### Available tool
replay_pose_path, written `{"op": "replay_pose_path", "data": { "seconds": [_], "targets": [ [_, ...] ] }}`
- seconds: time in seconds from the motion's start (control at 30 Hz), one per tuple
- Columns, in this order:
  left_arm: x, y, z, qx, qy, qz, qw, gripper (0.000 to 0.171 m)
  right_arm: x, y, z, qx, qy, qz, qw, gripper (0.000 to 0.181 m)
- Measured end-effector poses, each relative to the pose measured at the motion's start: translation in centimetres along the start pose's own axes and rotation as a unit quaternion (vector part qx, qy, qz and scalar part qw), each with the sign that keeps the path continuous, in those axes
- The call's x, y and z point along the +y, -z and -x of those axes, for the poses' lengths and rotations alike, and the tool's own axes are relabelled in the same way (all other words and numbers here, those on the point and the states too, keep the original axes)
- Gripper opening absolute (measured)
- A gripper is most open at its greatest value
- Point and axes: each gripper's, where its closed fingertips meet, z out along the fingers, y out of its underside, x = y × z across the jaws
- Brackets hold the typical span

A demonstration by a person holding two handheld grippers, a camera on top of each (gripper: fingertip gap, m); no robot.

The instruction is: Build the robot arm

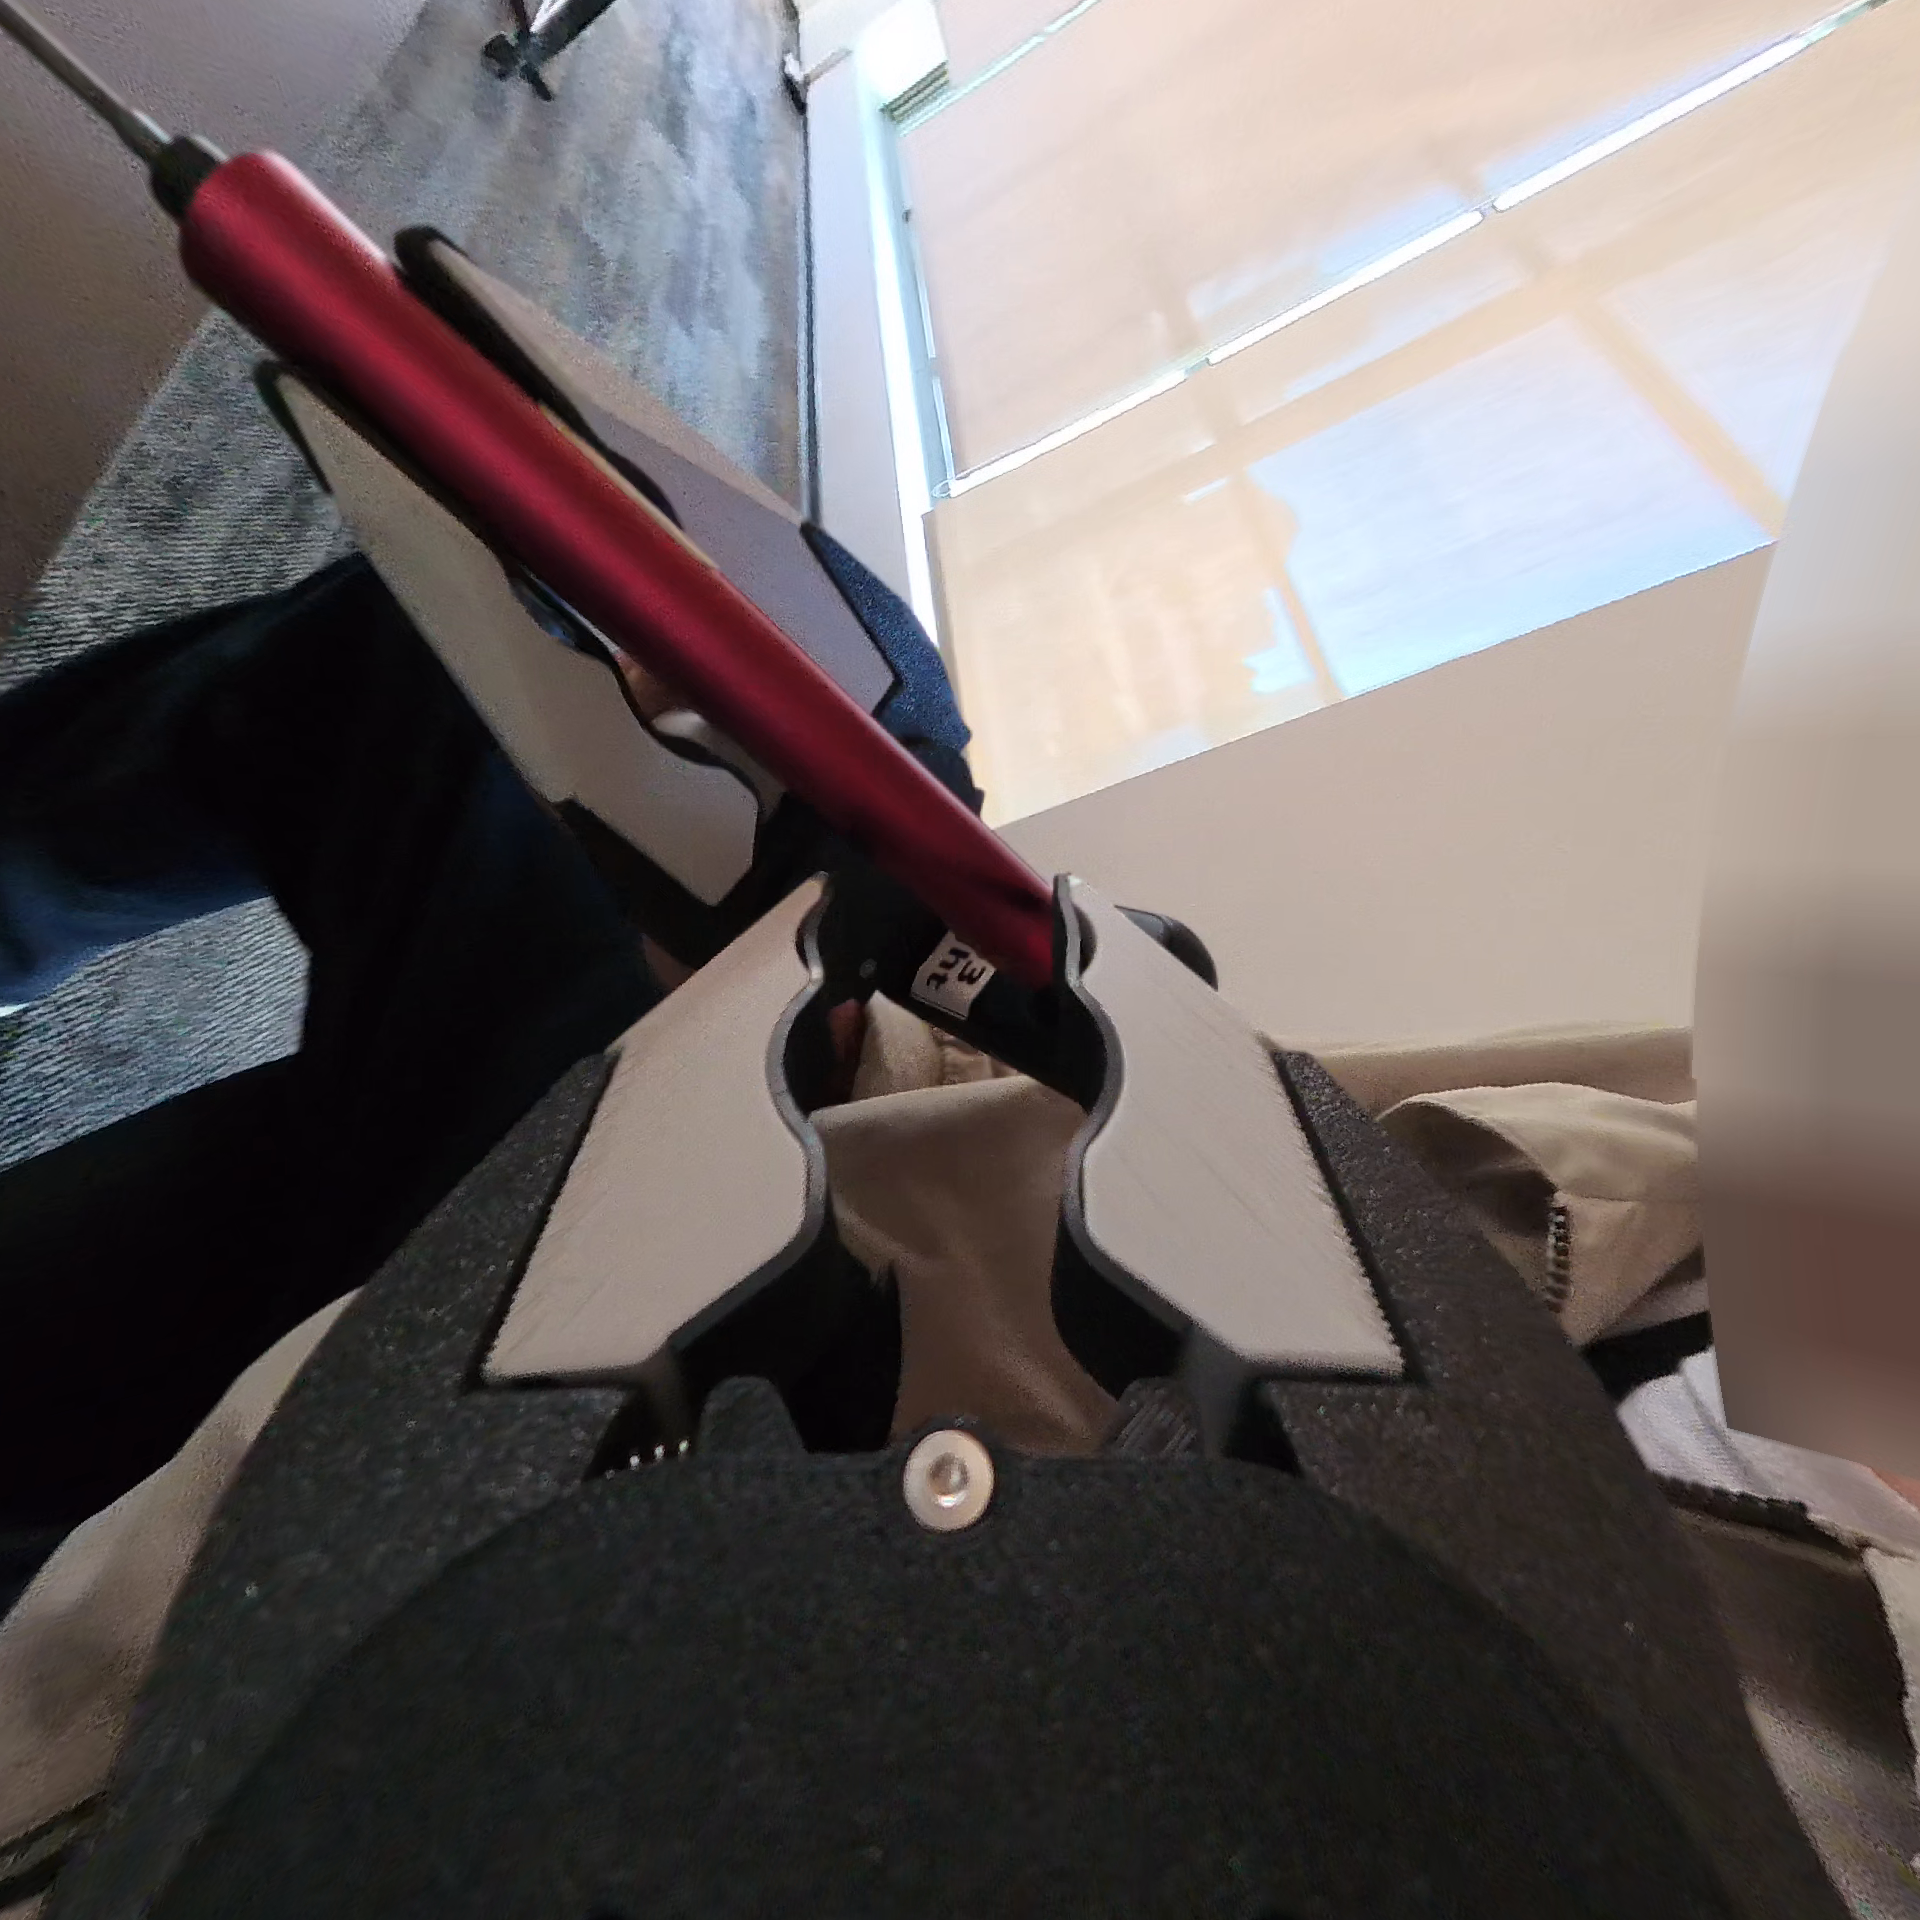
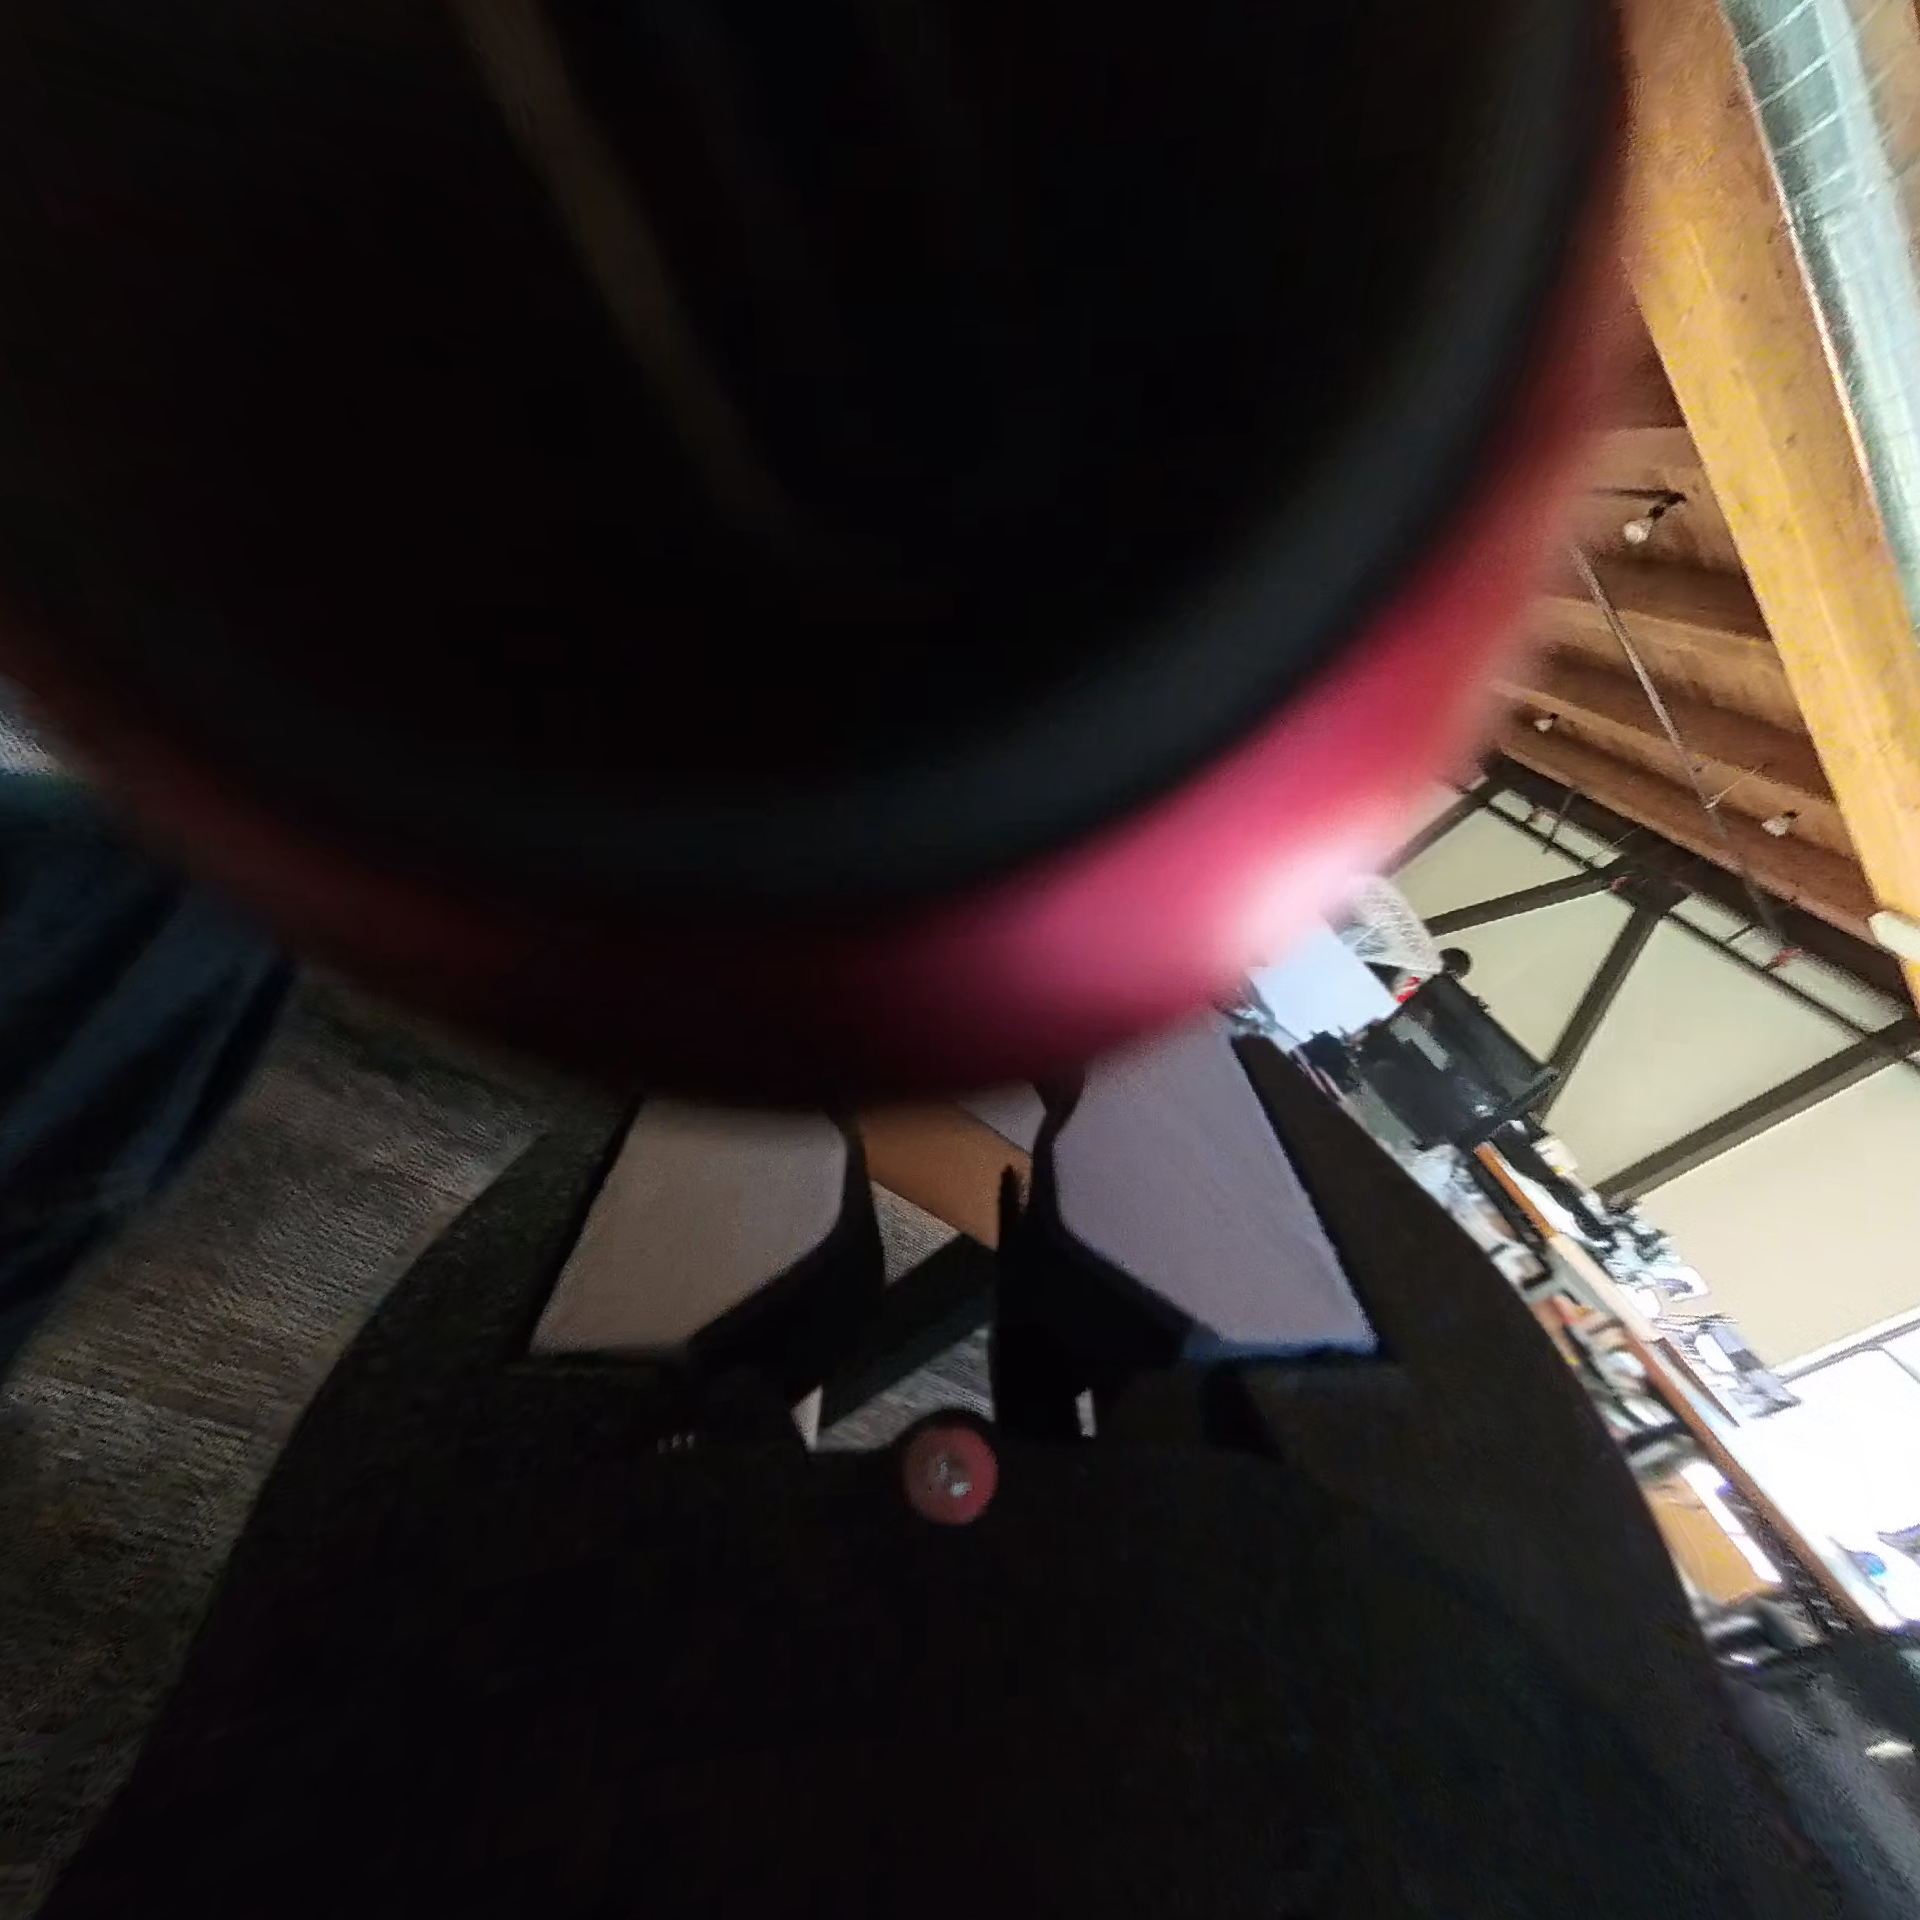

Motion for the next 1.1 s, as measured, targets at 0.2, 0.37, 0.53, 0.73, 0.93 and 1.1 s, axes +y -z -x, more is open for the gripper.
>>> {"op": "replay_pose_path", "data": {
  "seconds": [0.2, 0.37, 0.53, 0.73, 0.93, 1.1],
  "targets": [
    [0.2, 1.0, 2.0, -0.036, -0.007, 0.003, 0.999, 0.041, 0.8, -1.0, 1.7, 0.000, 0.055, 0.023, 0.998, 0.018],
    [-0.2, 1.8, 3.0, -0.062, -0.029, -0.009, 0.998, 0.042, 1.3, -1.2, 1.6, 0.012, 0.073, 0.033, 0.997, 0.018],
    [-0.8, 2.6, 3.6, -0.085, -0.055, -0.023, 0.995, 0.041, 1.7, -1.3, 1.5, 0.016, 0.077, 0.033, 0.996, 0.018],
    [-1.1, 2.9, 4.0, -0.083, -0.044, -0.029, 0.995, 0.041, 1.3, -1.4, 1.9, 0.015, 0.078, 0.024, 0.997, 0.018],
    [-0.8, 2.6, 4.3, -0.081, -0.038, -0.021, 0.996, 0.041, 1.4, -1.5, 1.7, 0.020, 0.080, 0.025, 0.996, 0.018],
    [-0.9, 2.6, 4.6, -0.080, -0.033, -0.020, 0.996, 0.040, 1.5, -1.4, 1.7, 0.023, 0.074, 0.025, 0.997, 0.018]
  ]
}}
